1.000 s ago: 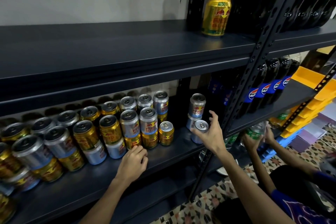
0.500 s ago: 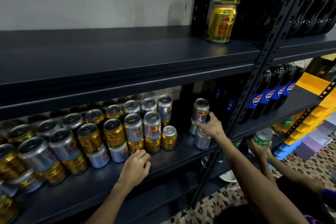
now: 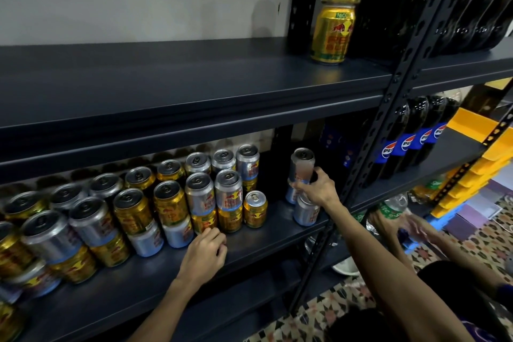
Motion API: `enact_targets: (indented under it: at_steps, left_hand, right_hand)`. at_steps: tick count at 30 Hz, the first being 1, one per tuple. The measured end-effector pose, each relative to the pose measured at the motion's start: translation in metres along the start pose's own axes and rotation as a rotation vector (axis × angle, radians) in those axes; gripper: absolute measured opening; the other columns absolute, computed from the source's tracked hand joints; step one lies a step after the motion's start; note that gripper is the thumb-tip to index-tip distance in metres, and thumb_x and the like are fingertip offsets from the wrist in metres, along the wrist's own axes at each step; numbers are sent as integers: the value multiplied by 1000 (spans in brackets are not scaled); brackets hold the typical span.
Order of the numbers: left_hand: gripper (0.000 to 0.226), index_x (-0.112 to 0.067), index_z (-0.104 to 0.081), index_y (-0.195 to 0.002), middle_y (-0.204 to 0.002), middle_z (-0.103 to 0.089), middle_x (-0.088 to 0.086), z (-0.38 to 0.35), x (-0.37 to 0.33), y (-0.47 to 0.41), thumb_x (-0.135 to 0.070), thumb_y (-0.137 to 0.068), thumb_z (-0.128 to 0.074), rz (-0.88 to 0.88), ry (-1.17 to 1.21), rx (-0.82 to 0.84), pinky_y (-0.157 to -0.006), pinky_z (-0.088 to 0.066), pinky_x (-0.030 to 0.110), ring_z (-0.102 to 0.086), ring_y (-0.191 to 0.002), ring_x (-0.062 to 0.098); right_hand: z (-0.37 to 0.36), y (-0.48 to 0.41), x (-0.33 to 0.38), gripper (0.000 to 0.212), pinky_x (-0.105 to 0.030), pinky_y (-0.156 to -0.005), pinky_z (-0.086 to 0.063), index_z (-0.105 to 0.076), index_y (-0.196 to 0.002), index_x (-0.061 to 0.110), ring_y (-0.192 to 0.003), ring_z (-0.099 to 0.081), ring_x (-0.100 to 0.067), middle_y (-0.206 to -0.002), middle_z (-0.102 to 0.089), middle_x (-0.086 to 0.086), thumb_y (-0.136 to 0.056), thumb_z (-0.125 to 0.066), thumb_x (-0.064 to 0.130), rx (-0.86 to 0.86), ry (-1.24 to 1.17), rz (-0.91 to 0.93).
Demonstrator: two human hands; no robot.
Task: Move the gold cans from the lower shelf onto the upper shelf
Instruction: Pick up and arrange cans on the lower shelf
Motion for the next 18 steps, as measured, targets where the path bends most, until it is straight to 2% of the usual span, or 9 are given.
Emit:
enact_targets:
  at_steps: [5, 9, 11, 14, 18]
  left_hand:
    - [8, -18, -60, -76, -79, -53, -8, -1, 1, -1, -14, -82, -56, -5, -1, 6, -66, -41, 21, -48, -77, 9]
    - [17, -19, -60, -76, -79, -53, -9, 0, 1, -1, -21, -84, -45, -2, -2, 5, -64, -43, 22, -48, -77, 8]
    - [19, -18, -61, -76, -79, -54, -8, 1, 0, 0, -21, -83, -44, -7, 1, 3, -64, -42, 22, -50, -77, 9]
    - [20, -17, -61, -75, -78, -54, -8, 2, -1, -1, -20, -83, -43, -6, -2, -7, -64, -42, 22, -50, -76, 10]
    - [20, -16, -61, -75, -78, -54, -6, 3, -2, 0, -20, -84, -43, -7, -1, -15, -64, -44, 25, -51, -76, 12]
  right_hand:
    - [-2, -4, -1, 67, -34, -88, -54, -56, -130, 17, -104, -65, -22, -111, -67, -4, -76, -88, 42, 11, -28, 11]
    - [-4, -6, -1, 68, -32, -92, -51, -55, -130, 18, -107, -63, -21, -107, -65, -2, -76, -87, 46, 20, -41, 10]
    - [-6, -8, -4, 71, -31, -93, -48, -55, -133, 18, -110, -61, -21, -111, -66, -3, -76, -86, 48, 23, -32, 10]
    - [-7, -10, -9, 80, -36, -96, -51, -51, -138, 20, -116, -63, -26, -119, -70, -10, -74, -86, 53, 34, -38, 1]
    - [-4, 3, -14, 91, -36, -93, -49, -38, -150, 19, -122, -60, -31, -130, -63, -17, -78, -84, 50, 18, -22, -15]
Point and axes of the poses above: each hand's wrist, its own y-axis away from the middle knuckle, its own z-axis out of the back of the hand, x = y × z, the point moved 5 cm from there along -y, towards the middle knuckle
